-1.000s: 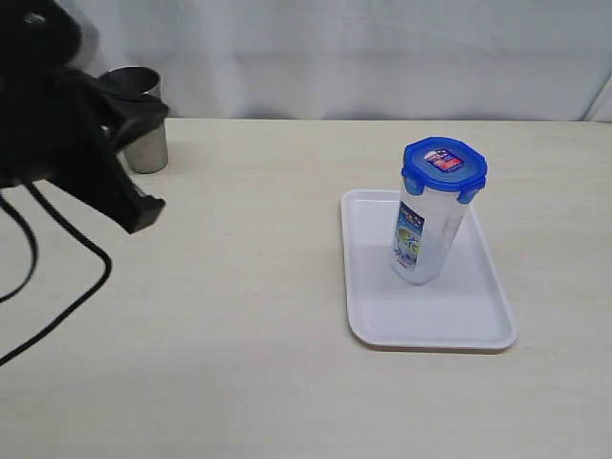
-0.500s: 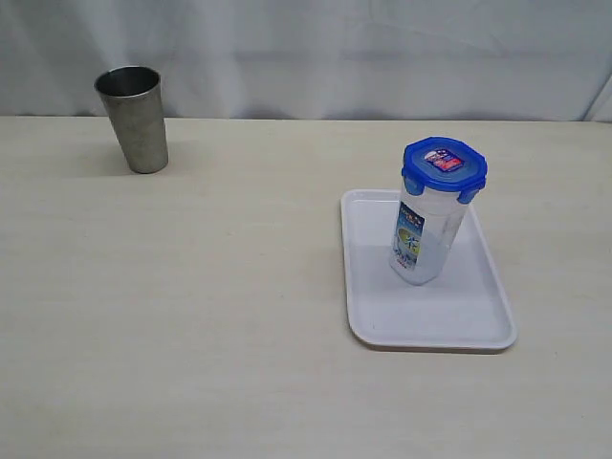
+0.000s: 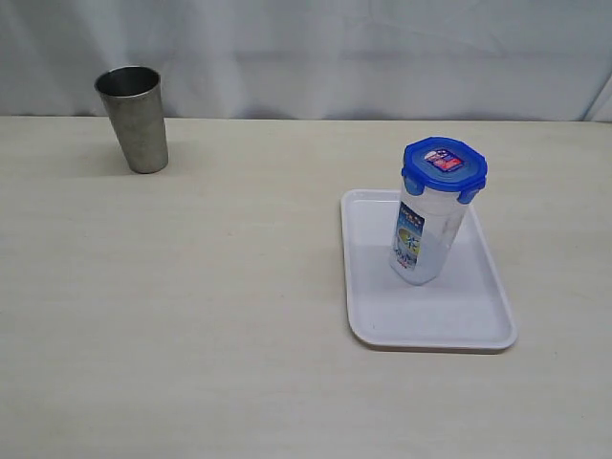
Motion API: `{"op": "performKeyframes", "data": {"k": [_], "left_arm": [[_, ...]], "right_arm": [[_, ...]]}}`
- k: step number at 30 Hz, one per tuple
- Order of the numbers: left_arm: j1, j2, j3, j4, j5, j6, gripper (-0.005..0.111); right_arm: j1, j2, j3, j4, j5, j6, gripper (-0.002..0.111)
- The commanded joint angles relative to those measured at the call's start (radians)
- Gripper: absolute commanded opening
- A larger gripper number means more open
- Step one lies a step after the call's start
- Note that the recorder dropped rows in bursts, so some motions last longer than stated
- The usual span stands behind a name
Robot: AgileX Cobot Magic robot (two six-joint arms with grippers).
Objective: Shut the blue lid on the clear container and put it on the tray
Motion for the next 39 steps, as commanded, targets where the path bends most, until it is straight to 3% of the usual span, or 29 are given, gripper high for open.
{"op": "performKeyframes", "data": {"k": [1, 8, 14, 17, 24, 29, 33, 39], "left_arm": [[0.004, 0.003, 0.005, -0.082, -0.001, 0.0, 0.0], [0.004, 0.001, 0.014, -0.227, -0.028, 0.233, 0.0], [0.046, -0.062, 0.17, -0.358, -0.336, 0.507, 0.0], [0.126, -0.138, 0.263, -0.408, -0.414, 0.517, 0.0], [0.407, -0.383, 0.428, -0.44, -0.421, 0.512, 0.0], [0.559, -0.593, 0.519, -0.44, -0.428, 0.496, 0.0], [0.633, -0.728, 0.597, -0.465, -0.428, 0.492, 0.0], [0.675, -0.728, 0.685, -0.465, -0.434, 0.49, 0.0]], "right_arm": [[-0.001, -0.005, 0.004, -0.009, 0.0, 0.002, 0.004], [-0.001, -0.005, 0.004, -0.009, 0.0, 0.002, 0.004], [-0.001, -0.005, 0.004, -0.009, 0.0, 0.002, 0.004], [-0.001, -0.005, 0.004, -0.009, 0.0, 0.002, 0.004], [-0.001, -0.005, 0.004, -0.009, 0.0, 0.002, 0.004], [-0.001, -0.005, 0.004, -0.009, 0.0, 0.002, 0.004], [-0.001, -0.005, 0.004, -0.009, 0.0, 0.002, 0.004], [-0.001, -0.005, 0.004, -0.009, -0.001, 0.002, 0.004]]}}
